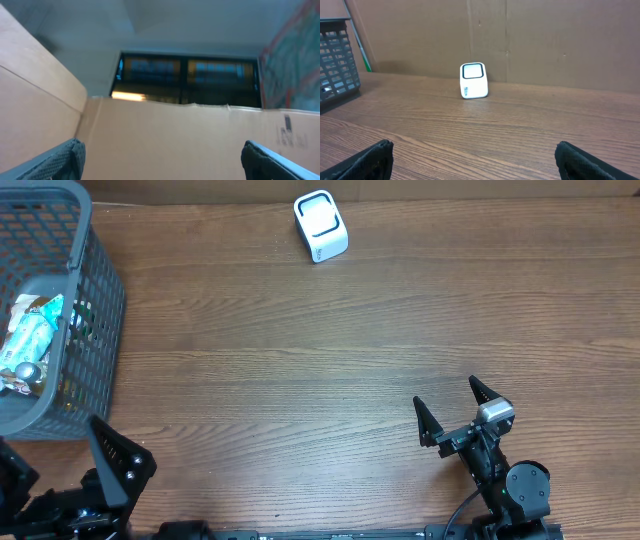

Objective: Scan the item barcode
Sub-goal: 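Raise the left arm and move the left gripper over the basket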

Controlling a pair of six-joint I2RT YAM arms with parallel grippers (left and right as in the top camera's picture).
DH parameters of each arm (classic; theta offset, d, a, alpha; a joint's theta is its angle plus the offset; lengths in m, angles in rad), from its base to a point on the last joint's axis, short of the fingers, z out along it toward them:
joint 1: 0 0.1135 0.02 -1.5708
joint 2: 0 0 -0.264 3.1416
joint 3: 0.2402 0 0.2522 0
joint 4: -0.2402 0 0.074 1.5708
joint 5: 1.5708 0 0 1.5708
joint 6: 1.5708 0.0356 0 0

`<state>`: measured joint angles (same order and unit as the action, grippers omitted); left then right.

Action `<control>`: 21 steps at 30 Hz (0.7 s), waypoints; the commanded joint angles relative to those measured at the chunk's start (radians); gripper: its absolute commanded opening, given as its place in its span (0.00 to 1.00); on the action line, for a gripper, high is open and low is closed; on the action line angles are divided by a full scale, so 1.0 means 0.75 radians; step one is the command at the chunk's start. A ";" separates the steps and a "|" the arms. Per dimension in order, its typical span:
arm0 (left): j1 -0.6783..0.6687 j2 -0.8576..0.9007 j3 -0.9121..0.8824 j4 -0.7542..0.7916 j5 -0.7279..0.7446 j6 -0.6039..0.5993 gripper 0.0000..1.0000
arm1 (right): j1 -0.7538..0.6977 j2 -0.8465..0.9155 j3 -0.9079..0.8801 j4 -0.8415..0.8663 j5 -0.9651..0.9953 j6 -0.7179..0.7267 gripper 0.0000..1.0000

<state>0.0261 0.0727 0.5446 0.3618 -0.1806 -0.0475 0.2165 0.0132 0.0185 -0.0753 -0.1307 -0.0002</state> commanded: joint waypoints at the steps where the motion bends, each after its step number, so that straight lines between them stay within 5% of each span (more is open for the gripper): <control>1: -0.009 0.117 0.251 -0.216 0.119 0.006 1.00 | -0.004 -0.008 -0.014 0.004 0.003 0.004 1.00; 21: -0.009 1.111 1.698 -1.990 0.268 -0.097 1.00 | -0.004 -0.008 -0.014 0.004 0.003 0.004 1.00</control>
<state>0.0261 0.7895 1.7203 -1.0496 -0.0074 -0.1055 0.2165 0.0132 0.0185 -0.0761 -0.1307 0.0002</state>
